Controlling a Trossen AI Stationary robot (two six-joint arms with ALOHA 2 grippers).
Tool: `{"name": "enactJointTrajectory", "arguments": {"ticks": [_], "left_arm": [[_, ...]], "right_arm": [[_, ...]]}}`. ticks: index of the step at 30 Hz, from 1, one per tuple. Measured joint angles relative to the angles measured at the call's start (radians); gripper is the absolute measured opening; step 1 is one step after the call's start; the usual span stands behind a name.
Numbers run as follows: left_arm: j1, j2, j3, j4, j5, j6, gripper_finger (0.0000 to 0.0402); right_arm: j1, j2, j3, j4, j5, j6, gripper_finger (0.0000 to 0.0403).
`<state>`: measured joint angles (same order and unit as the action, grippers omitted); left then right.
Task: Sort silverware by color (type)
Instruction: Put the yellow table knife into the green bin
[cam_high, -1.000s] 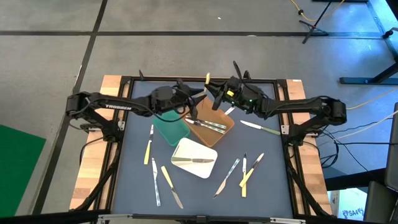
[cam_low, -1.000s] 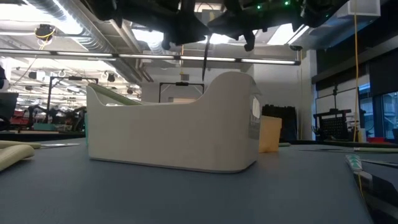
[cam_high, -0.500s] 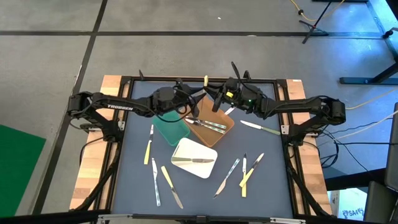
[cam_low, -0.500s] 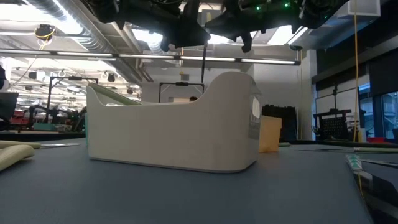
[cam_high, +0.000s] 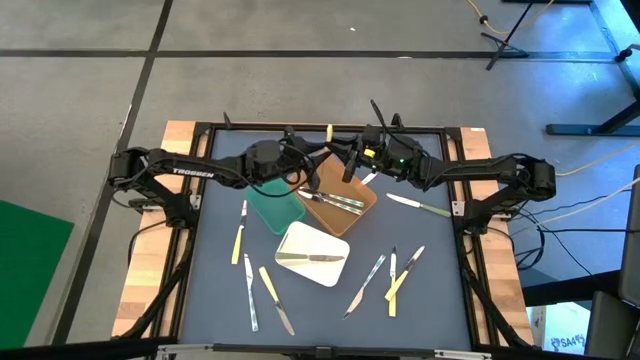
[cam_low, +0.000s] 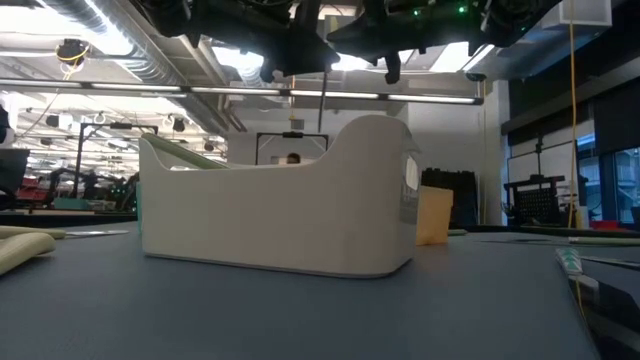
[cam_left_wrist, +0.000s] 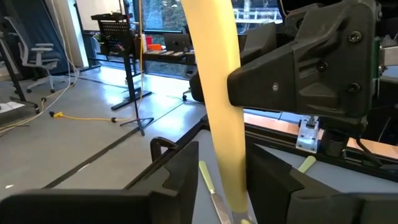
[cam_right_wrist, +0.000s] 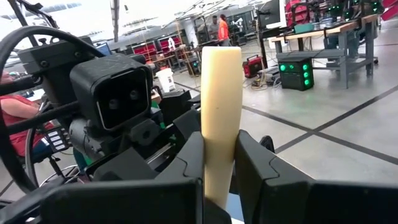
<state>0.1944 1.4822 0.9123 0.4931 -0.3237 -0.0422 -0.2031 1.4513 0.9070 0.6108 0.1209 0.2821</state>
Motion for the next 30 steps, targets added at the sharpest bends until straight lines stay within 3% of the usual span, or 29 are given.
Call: {"name": "enactJointTrajectory", "arguments": {"ticks": [11, 18, 30], "left_arm": [[0.000, 0.000, 0.000, -0.003, -0.005, -0.003, 0.0044], [0.001, 0.000, 0.000, -0.003, -0.003, -0.006, 0.0042], [0.001, -0.001, 0.000, -0.006, 0.003, -0.002, 0.0038]], "right_arm": [[0.000, 0.000, 0.000, -0.006, 0.004, -0.001, 0.0037], [0.000, 0.000, 0.000, -0.006, 0.009, 0.000, 0.0040], [0.001, 0.000, 0.000, -0.038, 0.008, 0.029, 0.0105]]}}
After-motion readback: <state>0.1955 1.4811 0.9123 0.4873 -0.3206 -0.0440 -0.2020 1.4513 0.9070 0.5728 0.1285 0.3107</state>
